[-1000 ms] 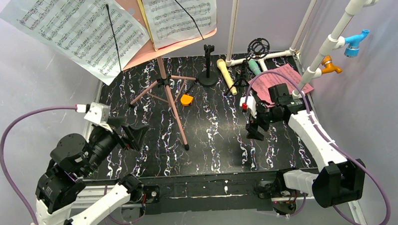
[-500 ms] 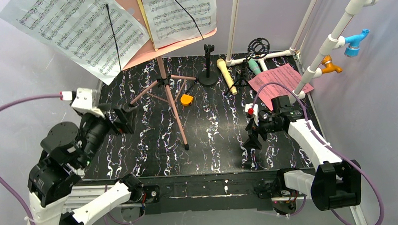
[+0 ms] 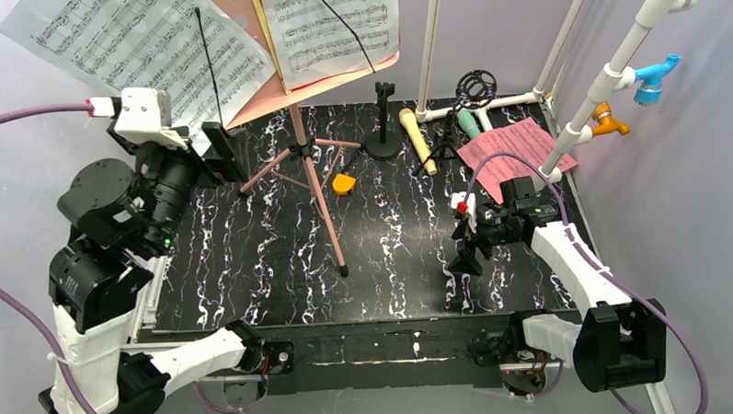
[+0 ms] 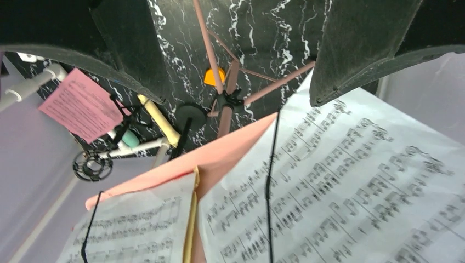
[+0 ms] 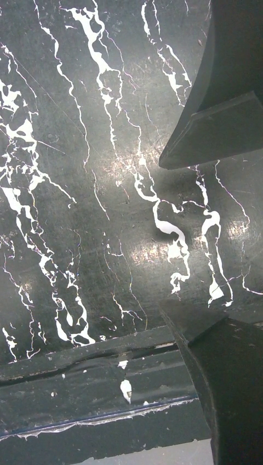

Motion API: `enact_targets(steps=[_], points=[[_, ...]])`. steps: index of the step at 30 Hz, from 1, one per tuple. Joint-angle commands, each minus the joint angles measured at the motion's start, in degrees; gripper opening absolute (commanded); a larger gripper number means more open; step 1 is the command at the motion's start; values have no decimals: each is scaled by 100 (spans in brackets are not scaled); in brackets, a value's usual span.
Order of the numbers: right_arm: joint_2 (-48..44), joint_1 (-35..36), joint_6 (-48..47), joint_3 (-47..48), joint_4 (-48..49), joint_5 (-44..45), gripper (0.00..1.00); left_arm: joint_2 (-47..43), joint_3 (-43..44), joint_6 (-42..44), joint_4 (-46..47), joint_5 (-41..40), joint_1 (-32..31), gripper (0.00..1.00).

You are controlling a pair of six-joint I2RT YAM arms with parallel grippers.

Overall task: Pack up the instrument practice props
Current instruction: Pick up the sheet music from the music stand.

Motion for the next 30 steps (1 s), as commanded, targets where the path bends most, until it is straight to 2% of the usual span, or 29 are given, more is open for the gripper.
enact_targets(steps=[1,6,11,17,22,30], points=[[-77,-27,-100,4,-3,-135,99,76,132,381,-74,-611,22,98],[-100,-27,-99,-27,34,-128,98,-769,-965,381,490,-1028,22,98],[41,-27,-105,16,-4,-170,98,-770,-1308,381,192,-1081,22,98],[-34,-29,-108,-34,12,-92,98,-1293,-2118,265,670,-1100,40,98],[57,-35,-123,-6,-21,-154,98,-1353,-2325,162,634,-1064,57,98],[0,-44,-127,-27,-24,-129,98,-1651,-2802,208,1461,-974,128,98]])
